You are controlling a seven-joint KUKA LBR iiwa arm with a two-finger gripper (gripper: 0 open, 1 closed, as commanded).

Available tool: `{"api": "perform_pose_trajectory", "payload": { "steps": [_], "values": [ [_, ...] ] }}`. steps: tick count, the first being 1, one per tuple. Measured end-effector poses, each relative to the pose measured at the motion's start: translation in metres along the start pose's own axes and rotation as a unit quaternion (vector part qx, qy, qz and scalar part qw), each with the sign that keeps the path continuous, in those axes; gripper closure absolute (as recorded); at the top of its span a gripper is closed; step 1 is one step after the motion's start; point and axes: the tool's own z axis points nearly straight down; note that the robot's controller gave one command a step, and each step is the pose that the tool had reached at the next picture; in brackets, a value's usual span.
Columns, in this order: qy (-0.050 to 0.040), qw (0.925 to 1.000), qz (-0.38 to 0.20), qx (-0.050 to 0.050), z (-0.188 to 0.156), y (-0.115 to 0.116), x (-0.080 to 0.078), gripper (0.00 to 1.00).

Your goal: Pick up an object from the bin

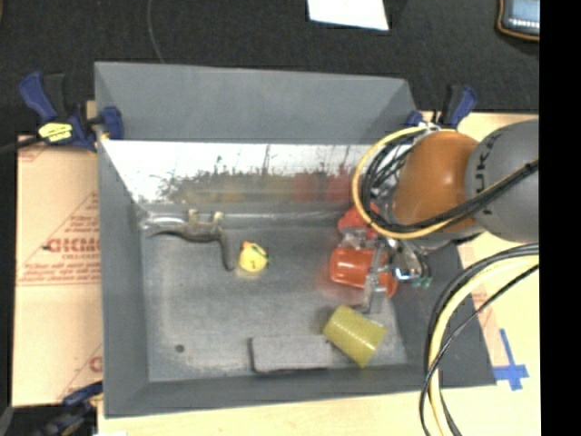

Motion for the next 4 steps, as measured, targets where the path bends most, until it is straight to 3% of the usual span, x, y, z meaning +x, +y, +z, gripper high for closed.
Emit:
{"api": "perform_pose_trajectory", "payload": {
  "steps": [1, 2, 3, 4],
  "values": [
    [-0.0185, 0.9937, 0.11, 0.0, -0.021, 0.01, -0.029, 1.0],
    [-0.0183, 0.9938, 0.11, 0.001, -0.021, 0.01, -0.029, 1.0],
    [-0.0252, 0.995, 0.097, 0.002, -0.12, 0.001, -0.041, 1.0],
    [-0.0182, 0.9929, 0.118, 0.0, -0.129, 0.001, -0.036, 1.0]
  ]
}}
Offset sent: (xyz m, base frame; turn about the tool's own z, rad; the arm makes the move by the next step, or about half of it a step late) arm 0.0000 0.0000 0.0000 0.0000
